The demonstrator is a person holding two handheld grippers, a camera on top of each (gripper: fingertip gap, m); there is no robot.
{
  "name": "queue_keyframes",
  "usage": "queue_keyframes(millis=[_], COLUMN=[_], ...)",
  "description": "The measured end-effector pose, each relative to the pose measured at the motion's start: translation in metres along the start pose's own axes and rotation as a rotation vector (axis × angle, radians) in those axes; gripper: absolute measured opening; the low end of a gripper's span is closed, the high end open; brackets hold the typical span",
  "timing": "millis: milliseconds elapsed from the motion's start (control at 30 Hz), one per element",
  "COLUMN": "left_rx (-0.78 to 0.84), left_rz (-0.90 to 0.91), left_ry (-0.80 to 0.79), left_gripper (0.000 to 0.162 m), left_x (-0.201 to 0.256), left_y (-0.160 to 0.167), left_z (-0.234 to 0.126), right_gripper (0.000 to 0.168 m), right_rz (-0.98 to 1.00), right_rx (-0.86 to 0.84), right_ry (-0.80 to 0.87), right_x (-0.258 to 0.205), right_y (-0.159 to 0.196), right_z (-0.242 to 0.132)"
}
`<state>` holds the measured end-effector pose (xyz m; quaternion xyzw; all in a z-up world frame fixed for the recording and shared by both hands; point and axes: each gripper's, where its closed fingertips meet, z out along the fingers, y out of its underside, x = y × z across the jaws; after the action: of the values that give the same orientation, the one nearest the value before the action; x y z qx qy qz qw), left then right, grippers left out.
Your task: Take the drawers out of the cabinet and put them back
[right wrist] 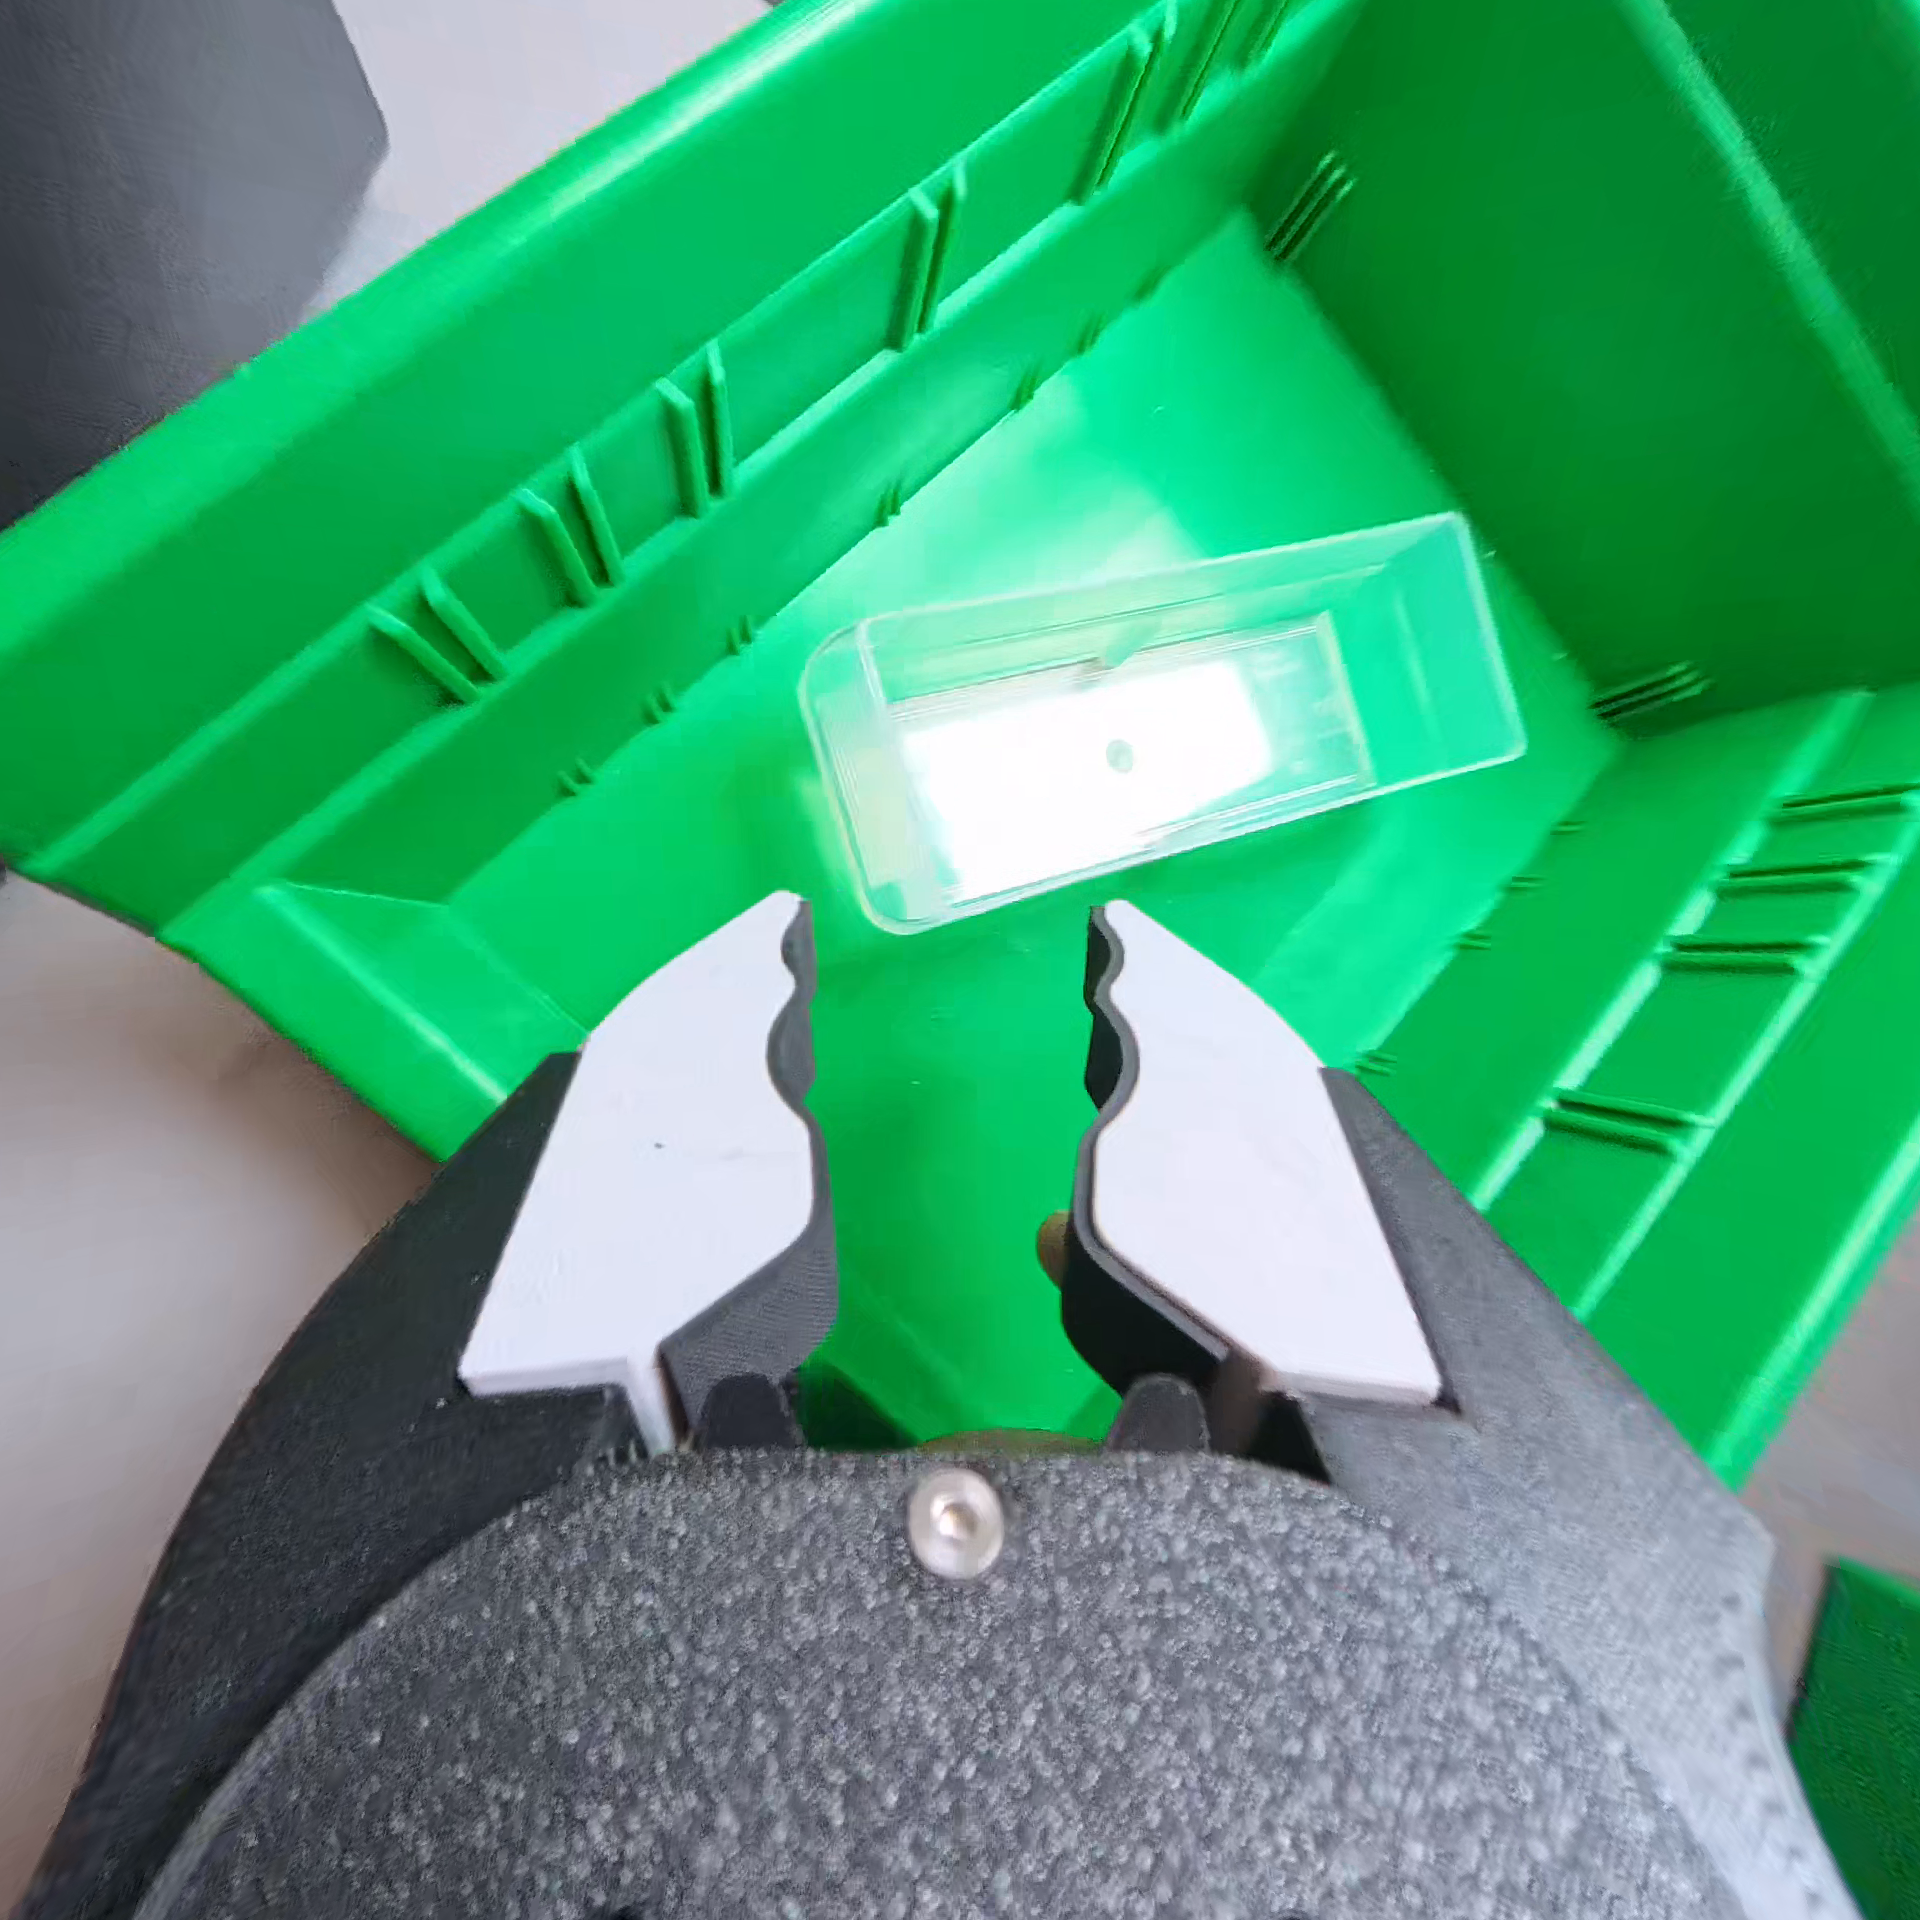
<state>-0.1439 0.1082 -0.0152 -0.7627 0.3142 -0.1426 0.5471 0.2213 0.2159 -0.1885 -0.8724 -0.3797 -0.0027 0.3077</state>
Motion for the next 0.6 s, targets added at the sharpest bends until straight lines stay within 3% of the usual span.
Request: queue_keyframes(millis=[233, 300, 467, 600], left_rx=[0.006, 0.008, 0.012, 0.018], left_rz=[-0.006, -0.008, -0.010, -0.016], left_ry=[0.008, 0.009, 0.013, 0.022], left_gripper=[0.001, 0.001, 0.001, 0.001], left_x=[0.000, 0.000, 0.000, 0.000], left_y=[0.000, 0.000, 0.000, 0.000], left_z=[0.000, 0.000, 0.000, 0.000], right_gripper=[0.050, 0.039, 0.036, 0.031], right_rz=[-0.184, -0.193, 0.013, 0.315], right_rx=[-0.087, -0.084, -0.080, -0.079], right_ry=[0.100, 0.152, 0.172, 0.157], right_x=[0.002, 0.009, 0.018, 0.024], right_y=[0.002, -0.004, -0.016, -0.020], right_z=[0.012, 0.013, 0.020, 0.024])
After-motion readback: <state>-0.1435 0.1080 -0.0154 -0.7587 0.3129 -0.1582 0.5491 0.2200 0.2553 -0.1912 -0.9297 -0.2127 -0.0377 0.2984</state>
